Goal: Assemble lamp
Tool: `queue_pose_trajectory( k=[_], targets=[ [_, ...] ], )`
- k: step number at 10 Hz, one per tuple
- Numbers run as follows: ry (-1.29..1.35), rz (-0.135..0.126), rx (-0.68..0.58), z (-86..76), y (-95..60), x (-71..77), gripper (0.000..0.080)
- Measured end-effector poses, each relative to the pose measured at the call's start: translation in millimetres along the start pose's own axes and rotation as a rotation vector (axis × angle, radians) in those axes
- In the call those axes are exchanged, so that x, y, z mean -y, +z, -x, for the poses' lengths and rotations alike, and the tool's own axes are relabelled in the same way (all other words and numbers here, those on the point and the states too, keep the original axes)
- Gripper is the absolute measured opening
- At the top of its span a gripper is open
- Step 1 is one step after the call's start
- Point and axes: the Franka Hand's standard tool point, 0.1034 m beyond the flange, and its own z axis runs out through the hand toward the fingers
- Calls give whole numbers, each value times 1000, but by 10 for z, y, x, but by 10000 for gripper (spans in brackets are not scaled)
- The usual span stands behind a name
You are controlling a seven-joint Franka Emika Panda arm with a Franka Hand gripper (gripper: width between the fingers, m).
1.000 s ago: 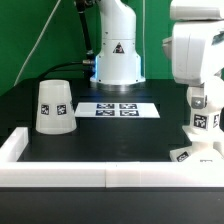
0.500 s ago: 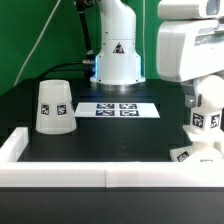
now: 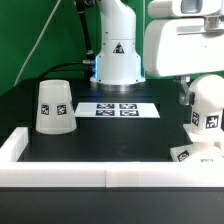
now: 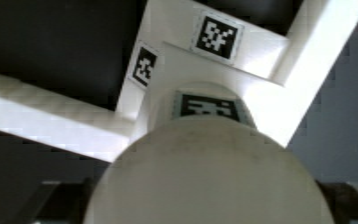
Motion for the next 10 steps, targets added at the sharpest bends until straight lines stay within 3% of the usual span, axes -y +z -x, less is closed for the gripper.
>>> queue_pose_trajectory(
  k=[10],
  targets=[
    [734,6,-1,56,7,-37,580]
  ],
)
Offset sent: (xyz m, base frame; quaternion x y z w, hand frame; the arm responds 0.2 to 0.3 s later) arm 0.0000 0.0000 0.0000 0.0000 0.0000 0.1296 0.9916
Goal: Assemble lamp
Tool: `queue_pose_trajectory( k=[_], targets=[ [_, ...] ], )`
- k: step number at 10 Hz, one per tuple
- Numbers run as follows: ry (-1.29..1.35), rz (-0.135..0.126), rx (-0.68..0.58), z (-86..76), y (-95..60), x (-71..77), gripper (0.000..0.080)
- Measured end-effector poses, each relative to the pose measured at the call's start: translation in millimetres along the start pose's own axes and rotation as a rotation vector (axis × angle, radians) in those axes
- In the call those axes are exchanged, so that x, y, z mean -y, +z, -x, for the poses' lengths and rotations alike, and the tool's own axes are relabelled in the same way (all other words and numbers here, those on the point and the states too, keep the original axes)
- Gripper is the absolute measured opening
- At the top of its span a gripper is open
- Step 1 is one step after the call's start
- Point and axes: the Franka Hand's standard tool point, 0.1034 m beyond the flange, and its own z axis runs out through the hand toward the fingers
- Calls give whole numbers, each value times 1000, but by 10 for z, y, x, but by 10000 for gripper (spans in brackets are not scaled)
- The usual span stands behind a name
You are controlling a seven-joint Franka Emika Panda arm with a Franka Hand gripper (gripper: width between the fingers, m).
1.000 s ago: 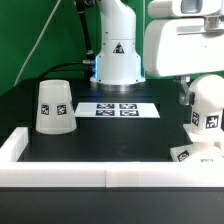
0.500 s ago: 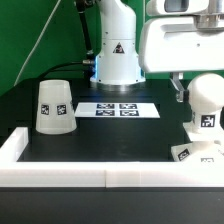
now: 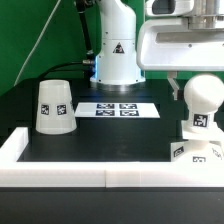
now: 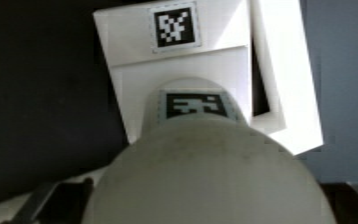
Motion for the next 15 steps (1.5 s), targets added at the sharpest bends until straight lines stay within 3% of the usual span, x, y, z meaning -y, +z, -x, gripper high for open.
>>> queue_pose_trajectory(
  k=[4,5,6,9,12,13,15],
  targets=[
    [149,3,0,-9,7,-22,580],
    [149,3,1,-8,11,-22,674],
    [120,4,-4,-3,2,-13,674],
    [8,-15,-30,271,-127,-45,698],
    [-44,-43,-56,566,-288,-392,699],
    [-44,-39,-56,606,-305,-544,699],
    [-37,-45,-55,485,-314,-779,699]
  ],
)
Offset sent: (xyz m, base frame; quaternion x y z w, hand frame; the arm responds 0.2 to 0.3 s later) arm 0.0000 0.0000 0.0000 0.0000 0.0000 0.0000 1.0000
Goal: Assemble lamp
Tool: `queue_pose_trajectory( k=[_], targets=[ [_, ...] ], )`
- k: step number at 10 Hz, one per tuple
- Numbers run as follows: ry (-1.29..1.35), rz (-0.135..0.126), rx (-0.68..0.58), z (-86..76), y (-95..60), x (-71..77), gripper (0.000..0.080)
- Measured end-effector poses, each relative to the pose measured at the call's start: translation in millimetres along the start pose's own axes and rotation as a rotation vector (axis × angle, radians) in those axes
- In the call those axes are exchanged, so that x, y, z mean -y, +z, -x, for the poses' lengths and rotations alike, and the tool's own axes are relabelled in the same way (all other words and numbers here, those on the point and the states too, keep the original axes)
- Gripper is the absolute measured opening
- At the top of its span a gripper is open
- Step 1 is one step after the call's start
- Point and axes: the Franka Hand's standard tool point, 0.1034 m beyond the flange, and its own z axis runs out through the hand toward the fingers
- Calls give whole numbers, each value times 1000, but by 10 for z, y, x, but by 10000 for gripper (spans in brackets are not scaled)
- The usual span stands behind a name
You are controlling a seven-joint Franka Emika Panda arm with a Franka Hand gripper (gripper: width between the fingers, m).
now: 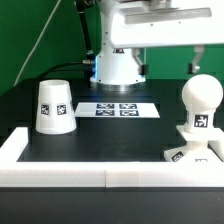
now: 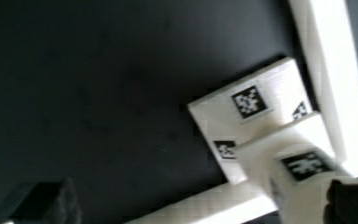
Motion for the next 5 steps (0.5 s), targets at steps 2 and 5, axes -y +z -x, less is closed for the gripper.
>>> queue_pose_trajectory(
  k=[2,5],
  targets=[
    [-15,-1,2,23,4,41,699],
    [-22,1,-1,-29,1,-61,699]
  ],
)
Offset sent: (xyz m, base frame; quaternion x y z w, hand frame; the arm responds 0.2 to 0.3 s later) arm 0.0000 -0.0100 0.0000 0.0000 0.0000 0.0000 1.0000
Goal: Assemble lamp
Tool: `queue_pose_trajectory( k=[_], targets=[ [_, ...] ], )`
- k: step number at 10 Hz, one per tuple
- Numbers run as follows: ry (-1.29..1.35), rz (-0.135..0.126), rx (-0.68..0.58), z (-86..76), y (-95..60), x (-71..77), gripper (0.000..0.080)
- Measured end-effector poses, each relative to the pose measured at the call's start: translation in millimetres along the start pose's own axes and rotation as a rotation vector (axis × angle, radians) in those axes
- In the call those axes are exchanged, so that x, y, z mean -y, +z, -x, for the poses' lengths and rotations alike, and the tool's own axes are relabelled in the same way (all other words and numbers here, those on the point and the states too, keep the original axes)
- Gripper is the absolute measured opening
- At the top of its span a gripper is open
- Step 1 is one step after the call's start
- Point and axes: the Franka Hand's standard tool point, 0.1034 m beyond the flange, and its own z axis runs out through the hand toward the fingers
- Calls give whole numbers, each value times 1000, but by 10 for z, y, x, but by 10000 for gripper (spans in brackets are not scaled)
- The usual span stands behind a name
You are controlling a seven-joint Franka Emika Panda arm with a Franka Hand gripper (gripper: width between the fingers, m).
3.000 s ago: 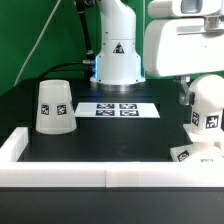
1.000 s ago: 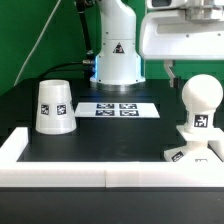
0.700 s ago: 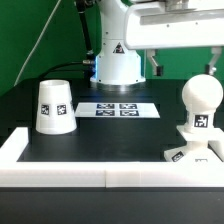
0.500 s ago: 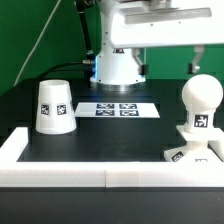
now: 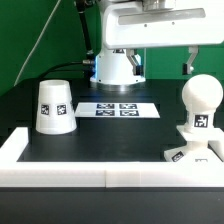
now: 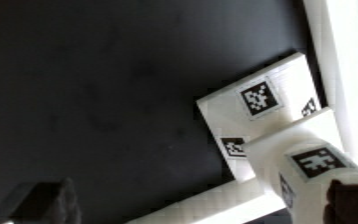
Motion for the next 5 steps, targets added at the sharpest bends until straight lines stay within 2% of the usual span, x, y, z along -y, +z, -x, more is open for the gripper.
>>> queue_pose_trajectory(
  k=[1,3,5],
  targets=[
    [-11,-2,-1,-12,4,-101,699],
    [-14,5,17,94,23,-613,699],
    [-28,5,23,82,0,-1099,699]
  ],
)
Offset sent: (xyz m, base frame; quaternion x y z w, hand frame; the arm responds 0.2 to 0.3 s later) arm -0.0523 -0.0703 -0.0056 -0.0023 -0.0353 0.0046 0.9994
